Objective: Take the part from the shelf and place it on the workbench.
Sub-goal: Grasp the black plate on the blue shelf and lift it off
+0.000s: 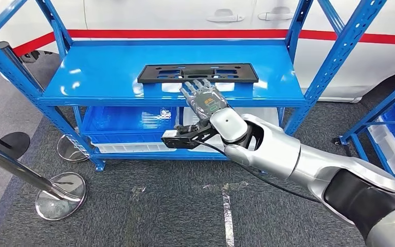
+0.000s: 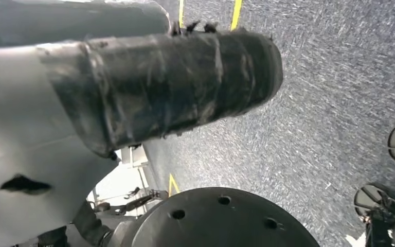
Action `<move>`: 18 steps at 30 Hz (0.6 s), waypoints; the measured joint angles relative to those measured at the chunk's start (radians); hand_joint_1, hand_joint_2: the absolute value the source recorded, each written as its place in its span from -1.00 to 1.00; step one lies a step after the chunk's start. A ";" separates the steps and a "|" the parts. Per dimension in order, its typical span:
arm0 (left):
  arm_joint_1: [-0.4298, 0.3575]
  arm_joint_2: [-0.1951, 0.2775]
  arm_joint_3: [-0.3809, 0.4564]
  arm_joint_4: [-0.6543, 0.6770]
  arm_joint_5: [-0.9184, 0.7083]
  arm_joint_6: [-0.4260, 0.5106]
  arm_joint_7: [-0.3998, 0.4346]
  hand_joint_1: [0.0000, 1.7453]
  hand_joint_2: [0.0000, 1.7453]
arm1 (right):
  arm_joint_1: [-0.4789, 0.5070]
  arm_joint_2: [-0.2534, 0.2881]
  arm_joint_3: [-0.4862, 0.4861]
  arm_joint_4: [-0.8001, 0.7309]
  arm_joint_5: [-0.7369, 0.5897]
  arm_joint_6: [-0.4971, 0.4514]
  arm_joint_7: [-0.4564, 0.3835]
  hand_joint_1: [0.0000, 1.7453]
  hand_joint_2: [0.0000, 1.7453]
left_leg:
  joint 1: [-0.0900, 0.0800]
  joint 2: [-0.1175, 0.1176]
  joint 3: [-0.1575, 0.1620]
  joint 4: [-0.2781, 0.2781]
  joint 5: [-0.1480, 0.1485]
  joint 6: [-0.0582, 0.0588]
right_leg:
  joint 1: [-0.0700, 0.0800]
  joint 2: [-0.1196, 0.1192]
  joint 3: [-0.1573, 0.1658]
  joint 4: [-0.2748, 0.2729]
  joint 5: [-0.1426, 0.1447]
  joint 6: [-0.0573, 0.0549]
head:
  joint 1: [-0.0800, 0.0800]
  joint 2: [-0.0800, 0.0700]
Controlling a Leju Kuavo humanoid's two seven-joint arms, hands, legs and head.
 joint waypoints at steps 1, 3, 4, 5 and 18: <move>0.000 0.000 0.000 0.000 0.000 -0.001 0.000 -1.00 -1.00 | 0.001 -0.002 -0.002 -0.001 0.000 0.000 0.000 -1.00 -1.00 | 0.002 0.001 0.008 -0.011 0.002 0.002 | 0.000 -0.002 0.002 0.001 -0.003 0.005 | 0.001 0.000; 0.001 -0.001 0.000 0.000 0.000 -0.004 0.000 -1.00 -1.00 | -0.001 -0.005 -0.009 -0.005 0.001 -0.001 0.000 -1.00 -1.00 | 0.010 0.003 0.030 -0.036 0.006 0.007 | 0.004 -0.005 -0.015 0.050 -0.031 0.013 | 0.003 0.000; 0.001 -0.002 0.000 0.000 0.000 -0.004 0.000 -1.00 -1.00 | 0.000 -0.007 -0.011 -0.005 0.002 -0.001 0.000 -1.00 -1.00 | 0.012 0.004 0.038 -0.041 0.006 0.009 | 0.004 -0.006 -0.043 0.106 -0.056 0.015 | 0.004 0.000; 0.001 -0.002 0.000 0.000 0.000 -0.005 0.000 -1.00 -1.00 | 0.002 -0.008 -0.012 -0.006 0.002 0.000 0.000 -1.00 -1.00 | 0.013 0.004 0.042 -0.042 0.003 0.012 | 0.004 -0.007 -0.079 0.173 -0.082 0.017 | 0.004 0.000; 0.001 0.000 0.000 0.001 0.000 -0.004 0.000 -1.00 -1.00 | 0.011 -0.016 -0.020 -0.014 0.009 0.012 -0.001 -1.00 -1.00 | 0.019 -0.001 0.017 0.073 -0.094 -0.037 | -0.013 -0.003 -0.060 0.040 0.021 -0.005 | 0.002 0.000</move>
